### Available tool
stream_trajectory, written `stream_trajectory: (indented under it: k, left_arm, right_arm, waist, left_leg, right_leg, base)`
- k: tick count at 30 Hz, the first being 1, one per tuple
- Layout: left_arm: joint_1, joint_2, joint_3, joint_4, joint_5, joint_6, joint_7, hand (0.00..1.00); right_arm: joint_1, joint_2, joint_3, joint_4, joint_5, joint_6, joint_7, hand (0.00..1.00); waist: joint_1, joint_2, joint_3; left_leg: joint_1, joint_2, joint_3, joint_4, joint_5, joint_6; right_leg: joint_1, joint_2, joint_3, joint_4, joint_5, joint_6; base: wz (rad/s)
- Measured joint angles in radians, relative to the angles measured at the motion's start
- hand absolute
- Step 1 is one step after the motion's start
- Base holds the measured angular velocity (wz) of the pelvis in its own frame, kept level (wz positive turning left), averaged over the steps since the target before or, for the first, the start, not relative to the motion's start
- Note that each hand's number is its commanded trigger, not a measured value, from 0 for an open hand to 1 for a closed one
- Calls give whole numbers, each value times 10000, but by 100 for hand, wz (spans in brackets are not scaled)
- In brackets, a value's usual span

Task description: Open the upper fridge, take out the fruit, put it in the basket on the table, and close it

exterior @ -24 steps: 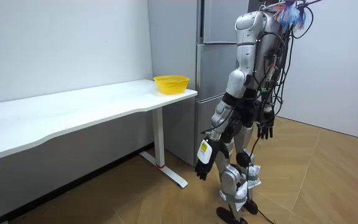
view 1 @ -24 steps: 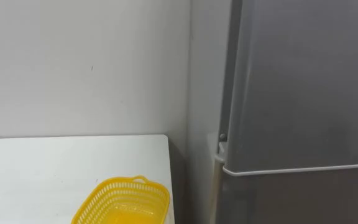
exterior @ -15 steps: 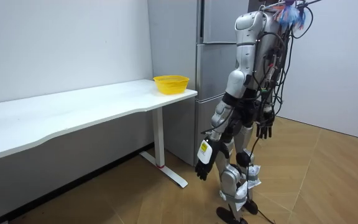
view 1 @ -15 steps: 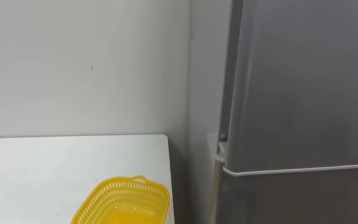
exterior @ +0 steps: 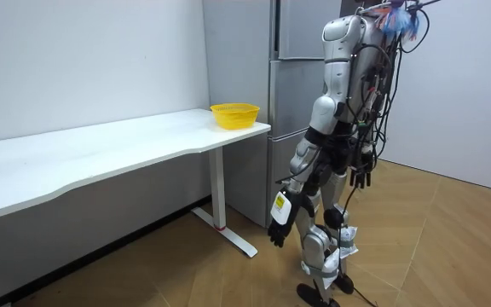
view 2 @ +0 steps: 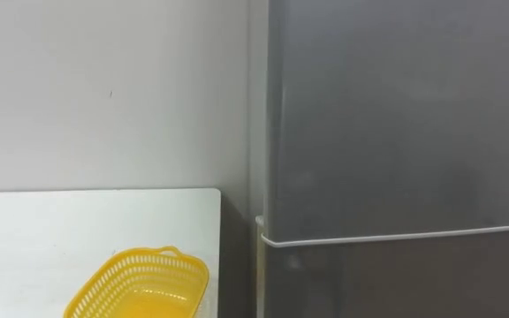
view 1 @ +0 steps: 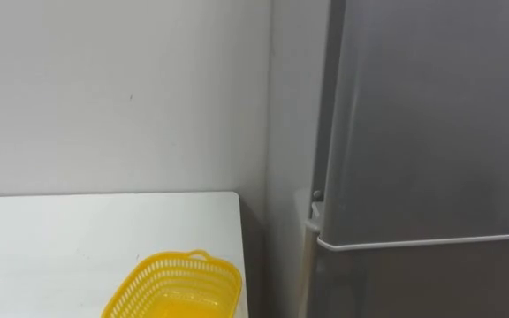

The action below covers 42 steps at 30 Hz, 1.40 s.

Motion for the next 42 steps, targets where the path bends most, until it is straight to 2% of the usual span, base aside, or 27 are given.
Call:
stream_trajectory:
  k: [7,10,13,15,16,18,21,24,25,26,27,30,31,35,39,42]
  left_arm:
    - [-163,-18,60,164,-1173,-83,404,0]
    - [-148,-24,476,167,-2065,-95,670,0]
    - [-164,-12,836,162,-3599,-127,990,0]
    - [-171,-33,1457,159,-5358,-190,1281,0]
    - [-176,-32,1597,159,-5812,-206,1372,0]
    - [-167,-20,1971,159,-7527,-341,1765,0]
    - [-100,-23,2526,155,-9102,-415,2146,0]
    - [-191,-12,3732,73,-11467,-491,2634,0]
    - [-173,3,3896,29,-11878,-511,2722,0]
    - [-127,9,4150,-124,-12639,-601,2956,0]
    - [-78,23,4261,-353,-13333,-700,3237,0]
    - [-44,43,4503,-970,-14599,-1083,3923,0]
    - [-64,45,4586,-1141,-14696,-1139,4074,0]
    - [-113,116,4722,-2687,-15456,-1971,5216,0]
    - [-166,215,4986,-4416,-15451,-2690,6549,0]
    - [-203,247,5191,-5780,-15380,-2973,7440,0]
  right_arm:
    - [-115,2,-24,20,-17,12,-122,0]
    - [-133,8,-209,25,-35,22,-163,0]
    - [-153,9,-438,12,-87,19,-189,0]
    - [-191,-6,-632,20,-55,15,-226,0]
    - [-192,-13,-629,21,-27,15,-253,0]
    - [-217,-23,-723,12,-16,16,-307,0]
    - [-241,-26,-878,26,-26,12,-318,0]
    - [-131,-51,-1351,15,-25,21,-449,0]
    - [-108,-53,-1428,17,-25,23,-484,0]
    - [-58,-62,-1600,15,-24,23,-528,0]
    - [-34,-81,-1666,-6,-26,25,-551,0]
    - [-32,-150,-1682,-145,-98,-5,-602,0]
    - [-31,-163,-1708,-189,-131,-26,-602,0]
    - [107,-331,-1815,-549,-480,-350,-613,0]
    - [338,-389,-2186,-986,-860,-662,-887,0]
    - [712,-386,-2188,-1457,-1002,-722,-946,0]
  waist:
    - [1,18,-5]
    - [-8,21,-6]
    - [-20,21,-6]
    - [29,18,-5]
    - [32,17,-6]
    - [91,22,-6]
    - [152,19,-5]
    - [443,33,-8]
    - [486,34,-8]
    - [530,77,-30]
    - [584,75,-19]
    - [709,152,-20]
    - [717,172,-19]
    - [805,230,-31]
    - [831,260,-67]
    - [886,284,-104]
  left_leg:
    - [-70,11,-1,-5,0,0]
    - [-81,5,-21,-4,0,0]
    - [-98,0,-37,-3,0,0]
    - [-83,1,-35,-6,0,0]
    - [-72,1,-35,-6,0,0]
    - [-31,2,-40,-9,0,-1]
    - [12,2,-53,-11,0,-1]
    - [22,1,-44,-18,0,0]
    - [21,2,-45,-18,0,0]
    - [13,0,-58,-17,0,0]
    - [8,-2,-77,-17,0,0]
    - [-28,2,-67,-57,-1,0]
    - [-43,5,-69,-90,-1,0]
    - [-150,3,-84,-62,0,1]
    - [-192,-2,-103,-18,0,1]
    - [-174,-5,-92,-29,1,1]
  right_leg:
    - [-4,9,-57,-132,54,-12]
    - [10,1,-95,-159,55,-10]
    - [19,-4,-133,-202,55,-9]
    - [26,-5,-132,-202,55,-9]
    - [39,-3,-132,-212,55,-9]
    - [109,5,-134,-256,64,-4]
    - [161,13,-122,-296,71,0]
    - [163,25,-86,-303,79,9]
    - [164,24,-93,-308,81,8]
    - [170,21,-117,-312,87,11]
    - [165,17,-134,-300,88,12]
    - [66,22,-97,-231,88,12]
    - [25,25,-92,-212,89,11]
    - [-113,12,-115,-117,102,-3]
    - [-169,12,-115,-110,110,-8]
    - [-188,11,-109,-114,110,-7]
  base:
    - [0]
    - [0]
    - [0]
    - [0]
    - [0]
    - [0]
    - [0]
    - [0]
    - [0]
    - [5]
    - [5]
    - [-3]
    - [0]
    - [0]
    - [0]
    - [0]
